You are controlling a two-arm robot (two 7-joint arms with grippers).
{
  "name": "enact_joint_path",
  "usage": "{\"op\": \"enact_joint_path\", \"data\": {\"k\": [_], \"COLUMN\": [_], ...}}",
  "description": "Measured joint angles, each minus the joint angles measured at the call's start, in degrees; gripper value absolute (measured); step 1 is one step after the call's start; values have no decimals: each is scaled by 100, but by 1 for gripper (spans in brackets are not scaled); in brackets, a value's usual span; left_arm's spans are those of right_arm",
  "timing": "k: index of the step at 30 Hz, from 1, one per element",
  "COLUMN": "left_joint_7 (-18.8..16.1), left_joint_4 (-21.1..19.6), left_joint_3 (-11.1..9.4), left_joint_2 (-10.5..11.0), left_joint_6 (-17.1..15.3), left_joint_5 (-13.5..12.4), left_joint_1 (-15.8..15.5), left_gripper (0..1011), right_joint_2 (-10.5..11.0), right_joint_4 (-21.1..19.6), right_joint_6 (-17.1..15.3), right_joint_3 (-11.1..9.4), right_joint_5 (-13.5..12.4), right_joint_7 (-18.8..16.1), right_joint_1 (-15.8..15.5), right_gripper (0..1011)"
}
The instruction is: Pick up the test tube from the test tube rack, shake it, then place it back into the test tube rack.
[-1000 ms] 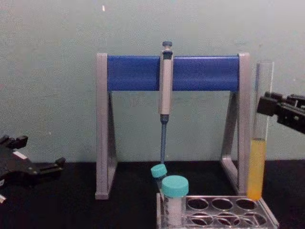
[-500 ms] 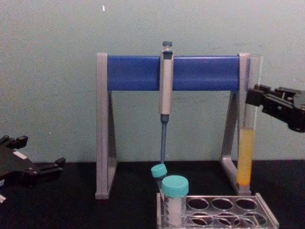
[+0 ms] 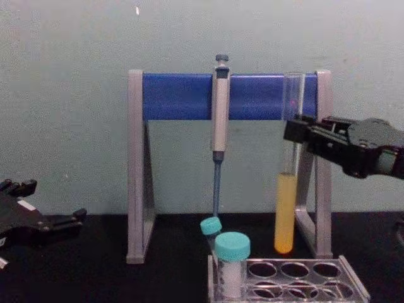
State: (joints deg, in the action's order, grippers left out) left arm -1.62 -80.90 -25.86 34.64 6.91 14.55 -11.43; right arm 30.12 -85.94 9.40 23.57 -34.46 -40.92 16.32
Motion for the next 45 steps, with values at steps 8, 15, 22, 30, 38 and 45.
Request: {"op": "enact_joint_path", "data": {"k": [8,15,22,30,38,45], "left_joint_7": [0,0,0,0,0,0], "left_joint_4": [0,0,0,0,0,0], "left_joint_3": [0,0,0,0,0,0], "left_joint_2": [0,0,0,0,0,0], "left_joint_6": [0,0,0,0,0,0], "left_joint_5": [0,0,0,0,0,0], "left_joint_1": [0,0,0,0,0,0], "left_gripper": [1001,1001,1001,1001,1001,1001], "right_joint_2": [250,547,636,499,316,240], "right_joint_4": [-237,-530,-581,-485,-341,-276], "right_joint_6": [-13,-75,-131,-249,-277,-314], "right_joint_3": [53,-166,-346,-392,-272,-178], "right_joint_5": [-196,-272,-207,-7,83,49], "right_joint_7": [-217,51,355,588,531,413], "right_joint_1": [-176,-499,-606,-438,-211,-161], "right_gripper": [209,209,210,210,210,210]}}
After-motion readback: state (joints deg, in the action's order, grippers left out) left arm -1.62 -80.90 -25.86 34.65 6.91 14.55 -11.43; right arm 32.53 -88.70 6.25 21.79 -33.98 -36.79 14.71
